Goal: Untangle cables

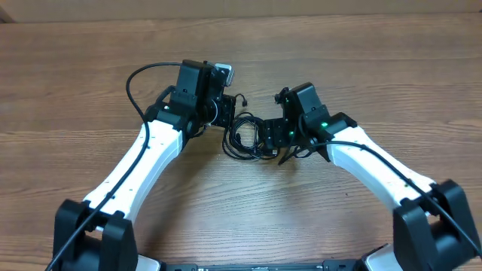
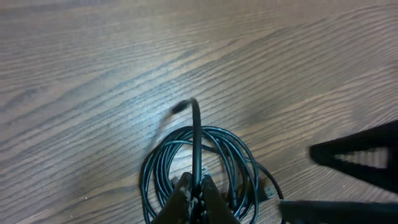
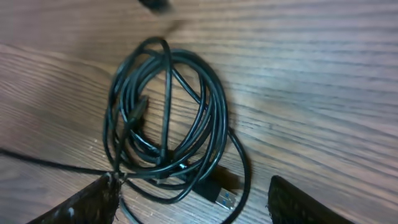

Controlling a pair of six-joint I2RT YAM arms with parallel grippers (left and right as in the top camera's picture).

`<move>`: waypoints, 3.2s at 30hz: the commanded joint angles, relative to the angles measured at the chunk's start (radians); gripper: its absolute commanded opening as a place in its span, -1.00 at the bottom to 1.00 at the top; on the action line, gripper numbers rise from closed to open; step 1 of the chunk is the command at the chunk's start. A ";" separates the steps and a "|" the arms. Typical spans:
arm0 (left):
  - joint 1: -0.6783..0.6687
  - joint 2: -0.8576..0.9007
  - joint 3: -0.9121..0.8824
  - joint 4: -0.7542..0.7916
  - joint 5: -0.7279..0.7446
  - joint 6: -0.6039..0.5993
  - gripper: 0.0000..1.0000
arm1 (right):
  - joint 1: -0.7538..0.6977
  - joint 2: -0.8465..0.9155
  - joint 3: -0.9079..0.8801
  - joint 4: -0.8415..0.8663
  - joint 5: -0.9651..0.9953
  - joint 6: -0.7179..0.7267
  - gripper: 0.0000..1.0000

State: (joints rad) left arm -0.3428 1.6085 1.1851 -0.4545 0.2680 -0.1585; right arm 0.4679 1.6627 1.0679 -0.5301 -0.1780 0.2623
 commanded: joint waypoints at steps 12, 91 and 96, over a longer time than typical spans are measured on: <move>-0.005 -0.064 0.009 -0.305 -0.151 -0.033 -0.91 | 0.011 0.145 0.016 0.127 -0.004 0.058 0.16; 0.146 -0.092 0.034 -0.325 -0.047 -0.143 0.86 | -0.144 -0.163 0.406 -0.378 0.303 0.078 0.27; 0.071 -0.061 0.034 -0.290 -0.050 -0.144 0.67 | -0.144 -0.163 0.406 -0.393 0.303 0.078 0.31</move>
State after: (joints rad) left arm -0.2398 1.5249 1.1984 -0.7559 0.1944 -0.3260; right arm 0.3260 1.5120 1.4532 -0.9207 0.1352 0.3431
